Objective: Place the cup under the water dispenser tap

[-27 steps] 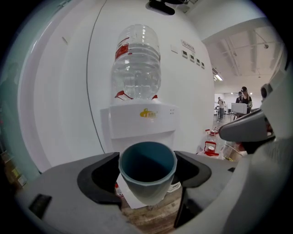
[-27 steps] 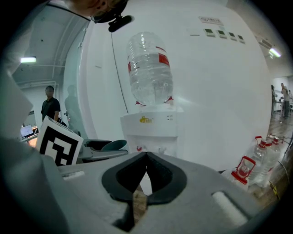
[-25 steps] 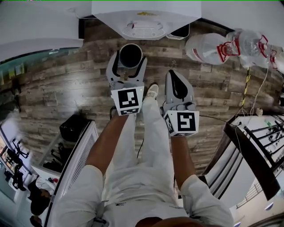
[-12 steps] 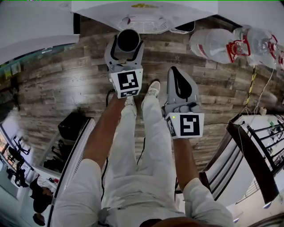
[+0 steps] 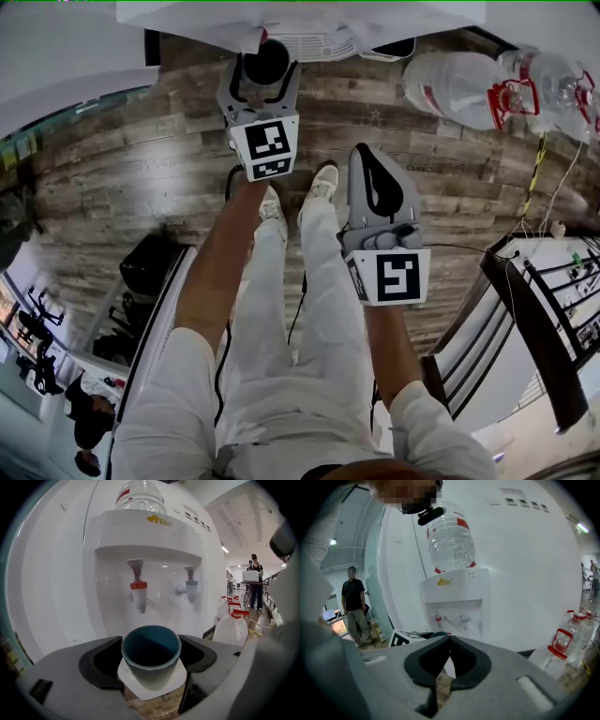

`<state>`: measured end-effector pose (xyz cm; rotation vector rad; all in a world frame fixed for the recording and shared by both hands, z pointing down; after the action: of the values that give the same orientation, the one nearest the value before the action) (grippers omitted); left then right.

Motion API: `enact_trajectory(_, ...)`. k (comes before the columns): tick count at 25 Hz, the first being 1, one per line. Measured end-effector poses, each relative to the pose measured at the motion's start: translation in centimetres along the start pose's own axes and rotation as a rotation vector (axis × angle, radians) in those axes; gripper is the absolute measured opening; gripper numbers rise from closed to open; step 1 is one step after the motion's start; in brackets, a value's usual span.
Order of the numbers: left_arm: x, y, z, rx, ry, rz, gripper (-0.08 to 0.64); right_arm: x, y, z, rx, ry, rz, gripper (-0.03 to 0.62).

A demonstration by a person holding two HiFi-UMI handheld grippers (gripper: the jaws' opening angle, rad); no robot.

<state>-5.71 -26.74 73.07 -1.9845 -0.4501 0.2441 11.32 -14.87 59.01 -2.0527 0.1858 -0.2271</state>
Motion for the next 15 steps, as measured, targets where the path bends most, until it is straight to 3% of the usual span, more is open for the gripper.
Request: enact_trajectory(15,-1.1,-1.4,-3.4,0.021,0.029,0.015,0.367,1.0,-1.6,-1.2,-0.043,0.018,-0.001,0.0)
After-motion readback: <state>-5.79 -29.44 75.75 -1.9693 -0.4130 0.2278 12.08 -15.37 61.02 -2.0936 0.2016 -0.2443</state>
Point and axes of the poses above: the fingertips, and each gripper's own axes: z backward along the fingers, x to its right, y out of its top, the point moved 9 cm from there along z, backward along the fingers, and after that the axes turned 8 degrees about -y, right-handed, at the moved point
